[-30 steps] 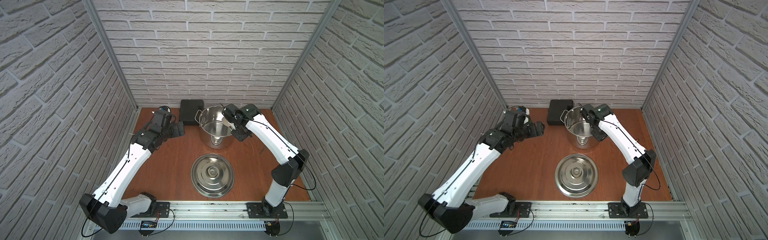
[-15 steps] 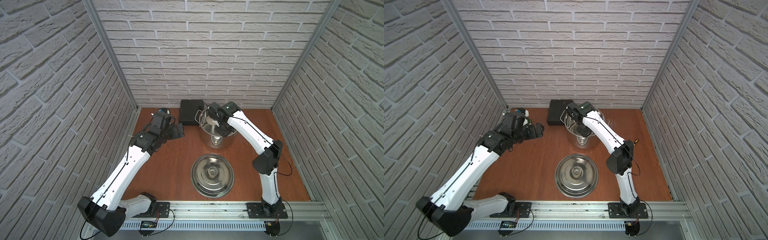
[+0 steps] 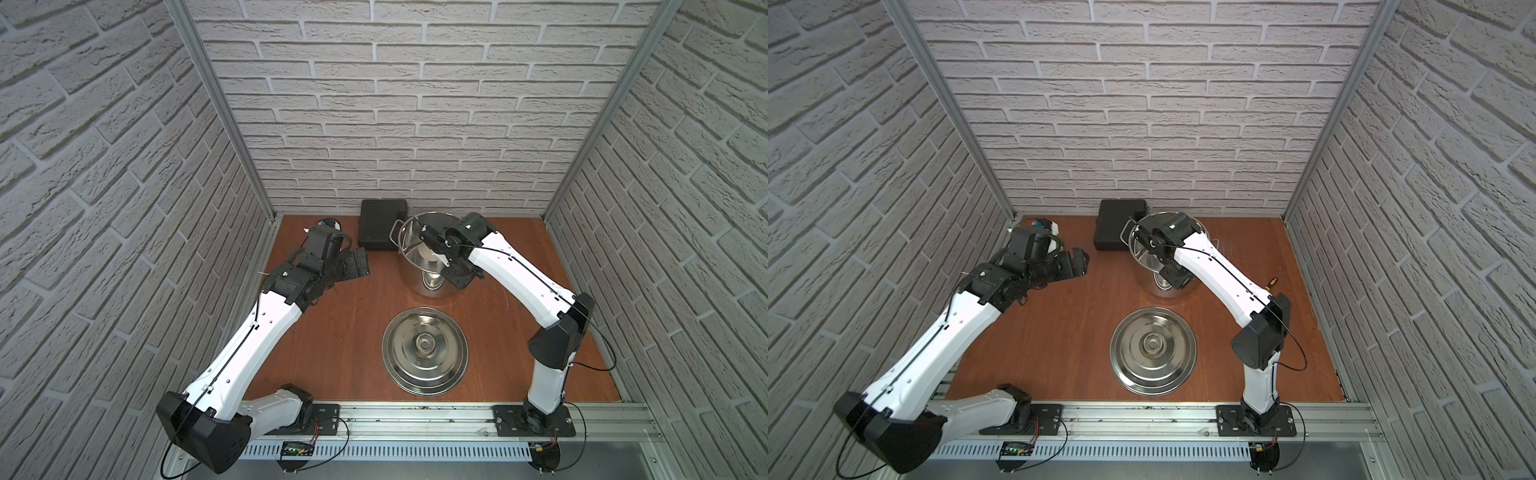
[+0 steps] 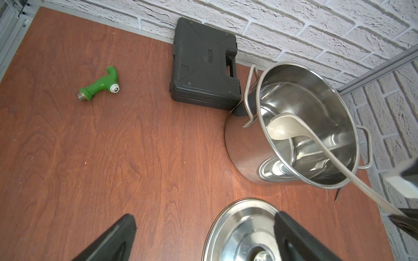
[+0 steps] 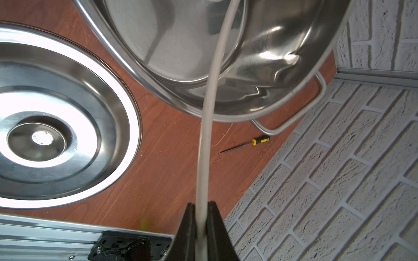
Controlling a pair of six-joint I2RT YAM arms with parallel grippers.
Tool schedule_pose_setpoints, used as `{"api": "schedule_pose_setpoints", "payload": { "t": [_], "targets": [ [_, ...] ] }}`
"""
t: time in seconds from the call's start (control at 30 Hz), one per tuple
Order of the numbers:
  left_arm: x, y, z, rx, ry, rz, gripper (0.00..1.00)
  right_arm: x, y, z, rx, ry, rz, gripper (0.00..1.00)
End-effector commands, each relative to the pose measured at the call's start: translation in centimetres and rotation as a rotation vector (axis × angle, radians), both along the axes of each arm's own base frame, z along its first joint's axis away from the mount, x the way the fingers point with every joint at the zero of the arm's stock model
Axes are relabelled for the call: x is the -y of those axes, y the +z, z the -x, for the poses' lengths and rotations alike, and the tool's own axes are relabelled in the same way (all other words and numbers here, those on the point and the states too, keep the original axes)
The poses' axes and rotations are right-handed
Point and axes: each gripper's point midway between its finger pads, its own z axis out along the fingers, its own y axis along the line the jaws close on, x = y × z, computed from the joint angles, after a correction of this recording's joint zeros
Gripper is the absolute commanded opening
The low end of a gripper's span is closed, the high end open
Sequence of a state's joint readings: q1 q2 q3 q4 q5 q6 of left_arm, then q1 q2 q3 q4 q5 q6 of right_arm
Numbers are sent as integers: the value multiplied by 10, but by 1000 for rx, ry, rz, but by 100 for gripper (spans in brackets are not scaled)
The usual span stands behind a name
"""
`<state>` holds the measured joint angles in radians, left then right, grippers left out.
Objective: Stir the soup with a spoon
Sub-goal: Stir the soup in the pan with a stick.
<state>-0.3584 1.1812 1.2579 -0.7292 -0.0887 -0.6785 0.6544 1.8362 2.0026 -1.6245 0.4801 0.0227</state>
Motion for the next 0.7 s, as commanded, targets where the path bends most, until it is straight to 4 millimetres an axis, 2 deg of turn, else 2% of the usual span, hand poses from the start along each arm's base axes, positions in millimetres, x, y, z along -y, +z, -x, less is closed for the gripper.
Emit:
{"api": "schedule_pose_setpoints", "payload": {
  "t": [0.0, 0.17, 0.33, 0.47, 0.67],
  "targets": [
    [8, 7, -8, 34, -9, 30, 98, 19, 13, 13, 44, -15, 22, 2],
    [10, 5, -9, 30, -17, 29, 98, 44, 16, 23, 60, -44, 39, 2],
    [12, 5, -10, 30, -24, 28, 98, 62, 21, 12, 98, -96, 57, 2],
    [12, 4, -10, 28, -26, 29, 98, 54, 19, -11, 108, -105, 42, 2],
    [12, 8, -6, 42, -35, 34, 98, 24, 7, -46, 79, -104, 2, 2]
  ]
}}
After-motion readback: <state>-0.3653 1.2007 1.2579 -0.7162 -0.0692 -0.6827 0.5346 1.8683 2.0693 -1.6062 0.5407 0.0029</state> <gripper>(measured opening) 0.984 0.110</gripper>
